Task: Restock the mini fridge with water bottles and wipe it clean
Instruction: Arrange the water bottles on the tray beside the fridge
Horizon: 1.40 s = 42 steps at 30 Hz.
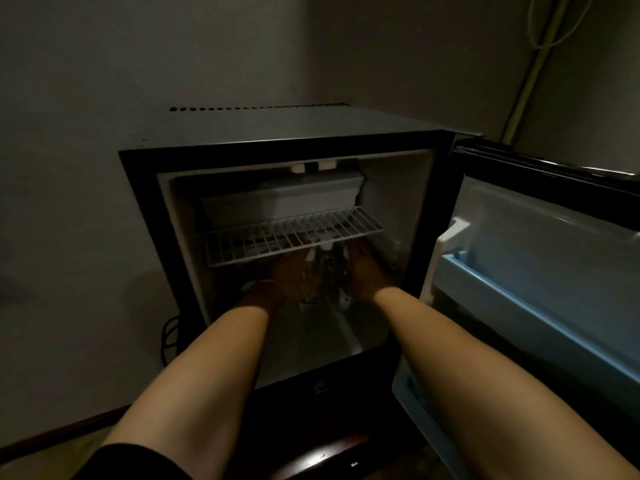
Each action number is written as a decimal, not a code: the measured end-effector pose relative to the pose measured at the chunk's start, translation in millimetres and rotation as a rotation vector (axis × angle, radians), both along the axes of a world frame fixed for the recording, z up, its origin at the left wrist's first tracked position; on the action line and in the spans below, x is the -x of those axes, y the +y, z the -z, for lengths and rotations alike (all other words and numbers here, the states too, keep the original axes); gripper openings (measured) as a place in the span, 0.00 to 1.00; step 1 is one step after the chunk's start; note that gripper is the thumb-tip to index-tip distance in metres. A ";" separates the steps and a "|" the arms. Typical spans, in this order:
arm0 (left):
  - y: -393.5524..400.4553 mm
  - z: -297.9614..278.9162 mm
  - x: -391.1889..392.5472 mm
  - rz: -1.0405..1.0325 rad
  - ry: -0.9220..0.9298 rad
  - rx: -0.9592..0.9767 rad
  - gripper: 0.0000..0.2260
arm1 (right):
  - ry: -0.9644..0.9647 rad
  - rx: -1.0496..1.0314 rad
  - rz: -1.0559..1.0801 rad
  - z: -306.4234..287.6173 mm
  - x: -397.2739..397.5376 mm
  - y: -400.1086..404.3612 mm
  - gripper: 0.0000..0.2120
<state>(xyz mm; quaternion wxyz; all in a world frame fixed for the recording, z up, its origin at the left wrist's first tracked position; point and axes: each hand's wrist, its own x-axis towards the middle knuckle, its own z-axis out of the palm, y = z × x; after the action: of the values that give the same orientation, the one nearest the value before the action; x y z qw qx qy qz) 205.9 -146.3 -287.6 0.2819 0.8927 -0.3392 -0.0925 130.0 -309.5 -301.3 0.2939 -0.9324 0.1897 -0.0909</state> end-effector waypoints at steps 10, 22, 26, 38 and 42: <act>-14.3 3.6 4.6 -0.022 -0.120 -0.033 0.24 | -0.038 0.146 -0.014 17.0 -14.1 -5.4 0.28; 11.6 -27.8 66.0 -0.093 -0.055 -0.056 0.19 | 0.245 0.045 -0.018 -39.1 46.8 27.0 0.18; 28.5 -43.8 89.0 -0.029 -0.024 -0.085 0.22 | 0.174 0.103 0.037 -56.2 79.6 45.8 0.16; 78.7 -94.9 179.2 -0.090 -0.116 -0.105 0.15 | 0.058 0.160 -0.051 -120.9 177.2 97.8 0.13; 91.7 -104.3 227.1 -0.137 -0.142 -0.087 0.15 | 0.036 0.170 -0.115 -129.6 220.2 102.6 0.13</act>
<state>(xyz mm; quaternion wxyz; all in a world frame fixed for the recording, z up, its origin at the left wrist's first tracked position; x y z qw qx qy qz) -21.2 -54.6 -183.3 0.2237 0.9295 -0.2924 -0.0241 -90.2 -206.9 -171.7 0.2149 -0.9648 0.1327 -0.0728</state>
